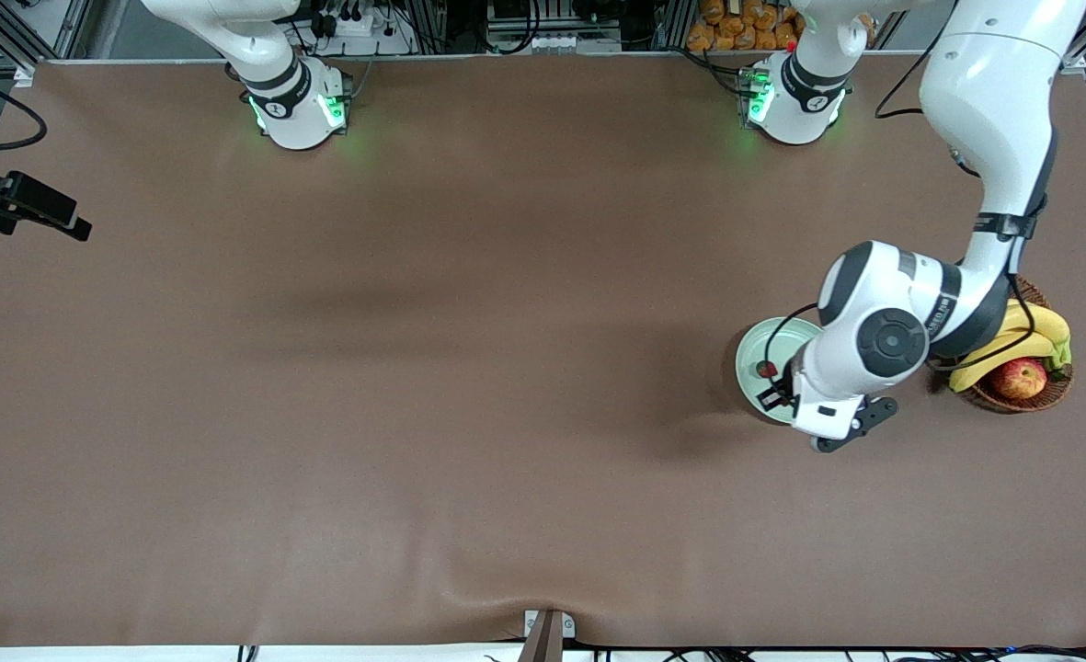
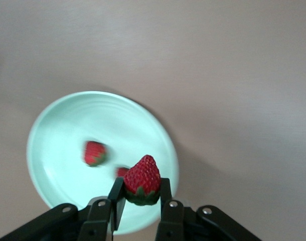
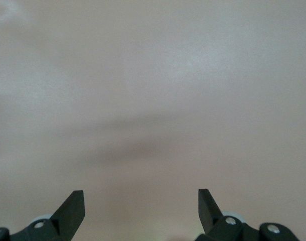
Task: Collect all strawberries into plate
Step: 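Lower the strawberry onto the plate and open the left gripper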
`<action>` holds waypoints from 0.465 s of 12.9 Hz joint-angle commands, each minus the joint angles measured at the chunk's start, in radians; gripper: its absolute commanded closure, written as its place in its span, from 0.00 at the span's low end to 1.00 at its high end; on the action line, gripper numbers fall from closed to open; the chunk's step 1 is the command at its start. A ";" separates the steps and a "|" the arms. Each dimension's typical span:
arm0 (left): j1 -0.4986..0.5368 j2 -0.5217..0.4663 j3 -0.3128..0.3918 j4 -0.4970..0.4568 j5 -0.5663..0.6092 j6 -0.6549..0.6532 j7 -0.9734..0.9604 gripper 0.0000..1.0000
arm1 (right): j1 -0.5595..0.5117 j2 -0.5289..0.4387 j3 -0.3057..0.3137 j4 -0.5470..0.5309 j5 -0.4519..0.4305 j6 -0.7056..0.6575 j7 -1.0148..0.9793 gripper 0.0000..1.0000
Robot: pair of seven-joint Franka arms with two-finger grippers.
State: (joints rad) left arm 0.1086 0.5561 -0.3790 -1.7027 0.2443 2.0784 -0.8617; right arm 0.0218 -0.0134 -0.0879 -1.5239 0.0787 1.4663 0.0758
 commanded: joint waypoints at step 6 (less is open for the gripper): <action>0.080 0.050 -0.012 -0.080 -0.007 0.123 0.076 0.70 | 0.070 0.006 0.005 0.048 -0.017 -0.072 0.010 0.00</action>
State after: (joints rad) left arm 0.1836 0.5793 -0.3836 -1.7767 0.2443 2.1487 -0.7924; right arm 0.0676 -0.0133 -0.0805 -1.4895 0.0755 1.4144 0.0744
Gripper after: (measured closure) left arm 0.683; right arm 0.000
